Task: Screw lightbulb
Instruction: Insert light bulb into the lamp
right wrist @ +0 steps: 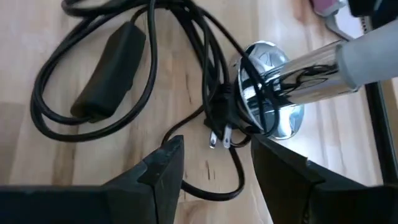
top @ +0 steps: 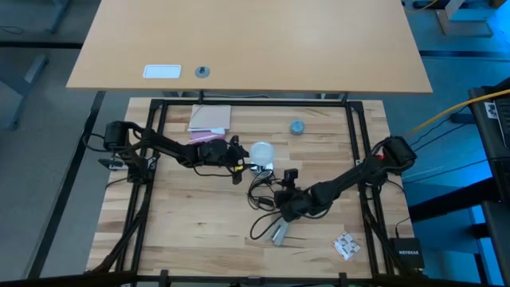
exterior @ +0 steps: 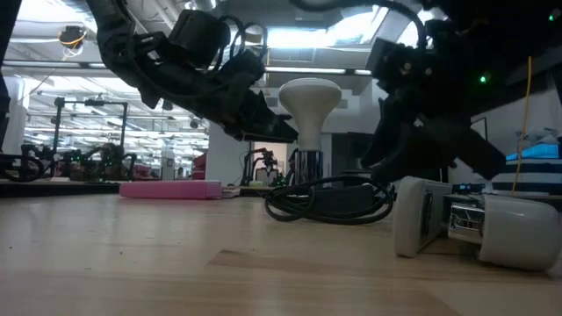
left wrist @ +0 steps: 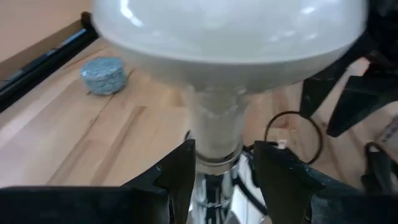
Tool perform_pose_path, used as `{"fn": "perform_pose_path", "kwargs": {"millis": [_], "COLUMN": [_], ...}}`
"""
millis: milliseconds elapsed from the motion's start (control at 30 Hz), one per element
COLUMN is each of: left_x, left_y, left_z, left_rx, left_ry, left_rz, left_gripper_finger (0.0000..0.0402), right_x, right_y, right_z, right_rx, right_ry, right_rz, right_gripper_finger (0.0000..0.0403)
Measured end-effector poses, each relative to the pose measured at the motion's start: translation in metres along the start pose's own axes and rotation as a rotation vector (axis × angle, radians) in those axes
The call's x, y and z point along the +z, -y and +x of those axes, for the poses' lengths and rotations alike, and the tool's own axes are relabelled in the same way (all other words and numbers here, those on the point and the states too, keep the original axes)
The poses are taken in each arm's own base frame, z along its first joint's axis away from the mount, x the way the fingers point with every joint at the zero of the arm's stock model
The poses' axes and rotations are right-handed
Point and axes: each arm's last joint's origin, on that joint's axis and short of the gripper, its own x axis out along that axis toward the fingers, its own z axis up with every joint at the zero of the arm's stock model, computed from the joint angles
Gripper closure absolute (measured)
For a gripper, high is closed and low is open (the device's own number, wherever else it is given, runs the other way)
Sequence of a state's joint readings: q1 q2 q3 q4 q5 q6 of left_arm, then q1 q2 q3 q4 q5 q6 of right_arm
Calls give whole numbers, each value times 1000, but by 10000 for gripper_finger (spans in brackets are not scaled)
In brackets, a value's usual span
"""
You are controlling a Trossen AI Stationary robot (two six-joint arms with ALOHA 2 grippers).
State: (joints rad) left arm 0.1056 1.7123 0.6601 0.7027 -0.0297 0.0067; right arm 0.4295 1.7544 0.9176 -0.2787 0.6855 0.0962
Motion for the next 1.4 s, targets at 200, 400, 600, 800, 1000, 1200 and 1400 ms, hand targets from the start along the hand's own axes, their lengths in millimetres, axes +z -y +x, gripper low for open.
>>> {"fn": "perform_pose_path", "kwargs": {"millis": [200, 400, 600, 800, 1000, 1200, 1400], "left_x": [-1, 0, 0, 0, -3, -4, -4], "left_y": [-6, -9, -7, -7, -6, -6, -6], "left_z": [0, 0, 0, 5, 8, 8, 8], "left_rx": [26, 3, -35, -39, -47, -47, -45], "left_ry": [-7, -3, 0, 60, 48, 45, 40], "left_rz": [-9, -11, 11, 5, -1, 8, 11], "left_gripper_finger": [249, 249, 249, 249, 249, 249, 249], "right_x": [1, 4, 4, 4, 5, 5, 5], "right_y": [10, 22, 27, 27, 26, 26, 26], "right_z": [9, 18, 22, 22, 22, 22, 22], "right_rx": [-23, -44, -28, -26, -2, -2, -2], "right_ry": [-12, -4, -18, -15, -8, -8, -8], "right_rz": [46, 96, 110, 110, 115, 115, 115], "right_gripper_finger": [214, 214, 214, 214, 214, 214, 214]}}
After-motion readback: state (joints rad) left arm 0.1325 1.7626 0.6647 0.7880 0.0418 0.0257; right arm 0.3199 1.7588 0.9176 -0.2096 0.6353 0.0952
